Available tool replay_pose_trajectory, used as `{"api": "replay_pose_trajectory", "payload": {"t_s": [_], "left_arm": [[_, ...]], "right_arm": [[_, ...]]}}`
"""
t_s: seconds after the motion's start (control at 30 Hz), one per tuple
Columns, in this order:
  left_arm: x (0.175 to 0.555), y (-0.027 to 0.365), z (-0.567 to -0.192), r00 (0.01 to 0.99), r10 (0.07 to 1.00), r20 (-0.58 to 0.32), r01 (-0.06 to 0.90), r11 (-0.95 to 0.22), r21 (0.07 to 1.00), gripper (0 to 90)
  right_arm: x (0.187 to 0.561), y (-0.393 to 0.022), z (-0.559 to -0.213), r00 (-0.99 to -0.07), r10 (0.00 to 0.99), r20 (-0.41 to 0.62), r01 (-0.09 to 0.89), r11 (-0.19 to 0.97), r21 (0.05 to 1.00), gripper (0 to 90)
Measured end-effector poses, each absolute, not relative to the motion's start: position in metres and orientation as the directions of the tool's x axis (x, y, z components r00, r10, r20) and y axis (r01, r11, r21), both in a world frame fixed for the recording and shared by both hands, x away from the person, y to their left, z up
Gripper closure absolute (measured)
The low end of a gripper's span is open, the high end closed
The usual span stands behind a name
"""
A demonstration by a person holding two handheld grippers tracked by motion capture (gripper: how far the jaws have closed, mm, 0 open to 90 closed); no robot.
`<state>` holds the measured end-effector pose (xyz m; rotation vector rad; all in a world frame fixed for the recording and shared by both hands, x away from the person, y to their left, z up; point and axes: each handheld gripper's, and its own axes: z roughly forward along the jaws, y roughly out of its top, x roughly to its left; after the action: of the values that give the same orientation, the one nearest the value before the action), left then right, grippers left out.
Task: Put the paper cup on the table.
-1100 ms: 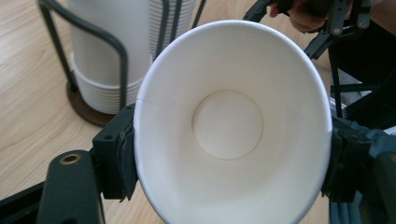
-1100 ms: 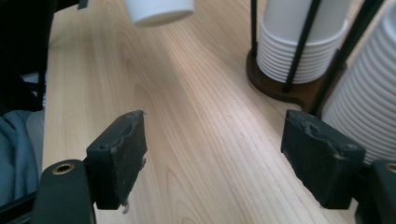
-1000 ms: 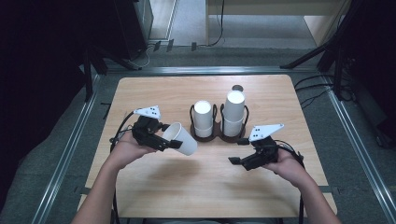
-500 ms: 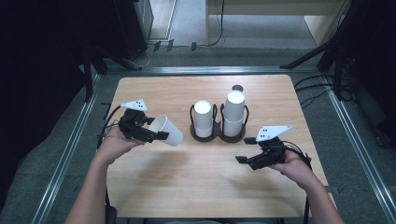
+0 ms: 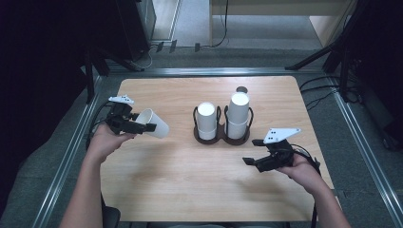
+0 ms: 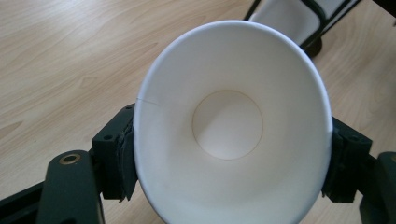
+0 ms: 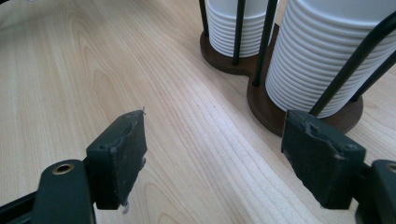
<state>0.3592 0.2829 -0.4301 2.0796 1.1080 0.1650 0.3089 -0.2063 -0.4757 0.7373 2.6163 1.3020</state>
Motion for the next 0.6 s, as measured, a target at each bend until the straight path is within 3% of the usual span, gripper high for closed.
{"api": "replay_pose_trajectory", "payload": {"t_s": [0.6], "left_arm": [[0.384, 0.293, -0.451, 0.485, 0.863, -0.145, 0.754, -0.328, 0.569, 22.5]], "right_arm": [[0.312, -0.208, -0.477, -0.865, 0.489, 0.111, 0.383, 0.501, 0.776, 22.5]]}}
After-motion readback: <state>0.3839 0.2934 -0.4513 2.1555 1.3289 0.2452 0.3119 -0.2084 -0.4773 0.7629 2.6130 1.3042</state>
